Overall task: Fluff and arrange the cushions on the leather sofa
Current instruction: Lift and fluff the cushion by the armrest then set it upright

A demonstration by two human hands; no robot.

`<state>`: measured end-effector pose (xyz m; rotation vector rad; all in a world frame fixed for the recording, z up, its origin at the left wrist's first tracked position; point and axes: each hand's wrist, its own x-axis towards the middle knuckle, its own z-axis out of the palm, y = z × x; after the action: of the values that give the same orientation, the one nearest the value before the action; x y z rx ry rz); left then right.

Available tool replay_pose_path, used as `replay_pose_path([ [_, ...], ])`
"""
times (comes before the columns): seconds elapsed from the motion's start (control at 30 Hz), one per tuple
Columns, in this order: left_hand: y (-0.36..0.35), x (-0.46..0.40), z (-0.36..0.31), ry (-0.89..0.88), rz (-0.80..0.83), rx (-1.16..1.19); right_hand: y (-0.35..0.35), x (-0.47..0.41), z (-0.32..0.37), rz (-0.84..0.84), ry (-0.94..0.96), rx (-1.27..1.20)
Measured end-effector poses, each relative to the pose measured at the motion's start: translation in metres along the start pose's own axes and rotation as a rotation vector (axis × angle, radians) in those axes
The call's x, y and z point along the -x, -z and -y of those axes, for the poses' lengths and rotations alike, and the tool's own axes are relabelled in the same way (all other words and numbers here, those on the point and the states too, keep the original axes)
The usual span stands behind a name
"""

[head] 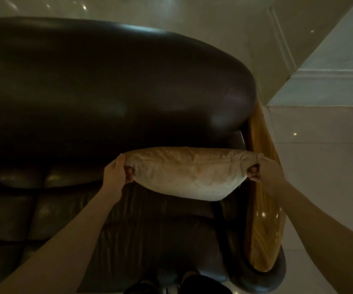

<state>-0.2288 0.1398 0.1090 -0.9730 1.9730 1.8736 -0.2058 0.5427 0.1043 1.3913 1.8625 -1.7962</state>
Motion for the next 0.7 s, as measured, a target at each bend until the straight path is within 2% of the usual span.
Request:
replay_pose_path([
  [0.2,-0.014,-0.024,-0.008,0.052,-0.038,0.031,-0.012,-0.024,0.014,0.003,0.039,-0.024],
  [0.4,-0.032,-0.042,-0.015,0.083,0.026,0.078,-0.021,-0.045,0.026,0.028,0.061,-0.010],
  [0.57,-0.040,-0.047,-0.006,0.084,0.087,0.001,-0.027,-0.061,0.027,0.122,0.051,0.066],
  [0.7,-0.047,-0.045,0.009,0.071,0.085,-0.029,-0.032,-0.063,0.021,0.123,0.074,0.041],
])
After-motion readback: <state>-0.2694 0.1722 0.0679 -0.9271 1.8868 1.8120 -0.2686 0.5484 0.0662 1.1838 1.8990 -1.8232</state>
